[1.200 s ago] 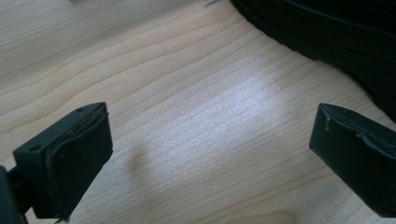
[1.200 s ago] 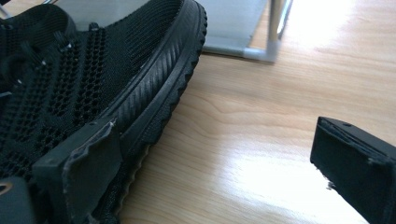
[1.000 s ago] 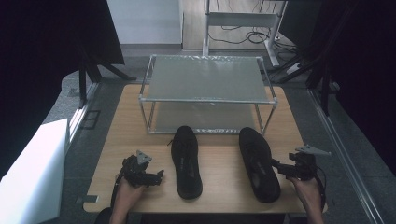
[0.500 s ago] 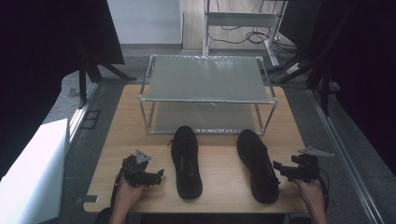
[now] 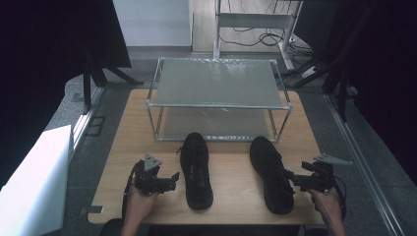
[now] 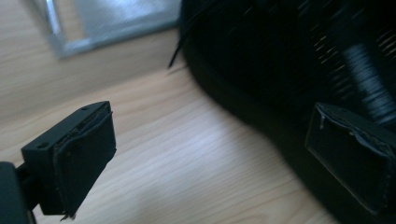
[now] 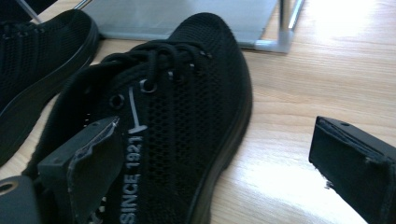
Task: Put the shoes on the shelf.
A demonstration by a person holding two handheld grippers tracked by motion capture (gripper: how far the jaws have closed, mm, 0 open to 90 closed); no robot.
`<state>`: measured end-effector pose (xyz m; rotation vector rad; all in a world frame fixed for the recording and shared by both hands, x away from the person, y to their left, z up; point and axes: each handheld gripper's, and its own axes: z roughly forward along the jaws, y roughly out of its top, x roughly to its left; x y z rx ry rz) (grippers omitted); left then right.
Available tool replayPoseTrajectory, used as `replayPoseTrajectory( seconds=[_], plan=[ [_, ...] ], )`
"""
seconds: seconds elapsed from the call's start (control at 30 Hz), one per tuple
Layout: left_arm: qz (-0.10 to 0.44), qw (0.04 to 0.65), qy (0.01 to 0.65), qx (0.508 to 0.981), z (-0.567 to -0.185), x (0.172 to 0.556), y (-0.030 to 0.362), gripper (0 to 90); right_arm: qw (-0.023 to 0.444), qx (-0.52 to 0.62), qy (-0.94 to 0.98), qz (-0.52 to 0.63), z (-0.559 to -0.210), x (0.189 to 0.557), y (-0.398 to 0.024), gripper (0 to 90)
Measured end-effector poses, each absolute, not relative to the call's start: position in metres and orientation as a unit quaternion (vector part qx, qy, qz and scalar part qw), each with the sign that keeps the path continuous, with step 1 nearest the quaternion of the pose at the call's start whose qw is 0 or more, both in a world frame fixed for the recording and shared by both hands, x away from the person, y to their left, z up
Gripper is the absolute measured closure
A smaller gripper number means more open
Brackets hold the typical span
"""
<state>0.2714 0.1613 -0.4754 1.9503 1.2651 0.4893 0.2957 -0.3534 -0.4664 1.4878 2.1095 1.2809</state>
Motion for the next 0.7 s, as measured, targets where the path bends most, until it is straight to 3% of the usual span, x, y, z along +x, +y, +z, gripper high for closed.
replayPoseTrajectory(
  seconds=[0.47, 0.7],
  plan=[
    [0.161, 0.399, 0.473, 0.769, -0.467, 0.287, 0.118, 1.3, 0.093, 0.479, 0.76, 0.429, -0.474, 0.303, -0.329, 7.1],
    [0.156, 0.381, 0.466, 0.783, -0.472, 0.298, 0.098, 2.1, 0.109, 0.479, 0.771, 0.406, -0.485, 0.316, -0.316, 8.5]
  ],
)
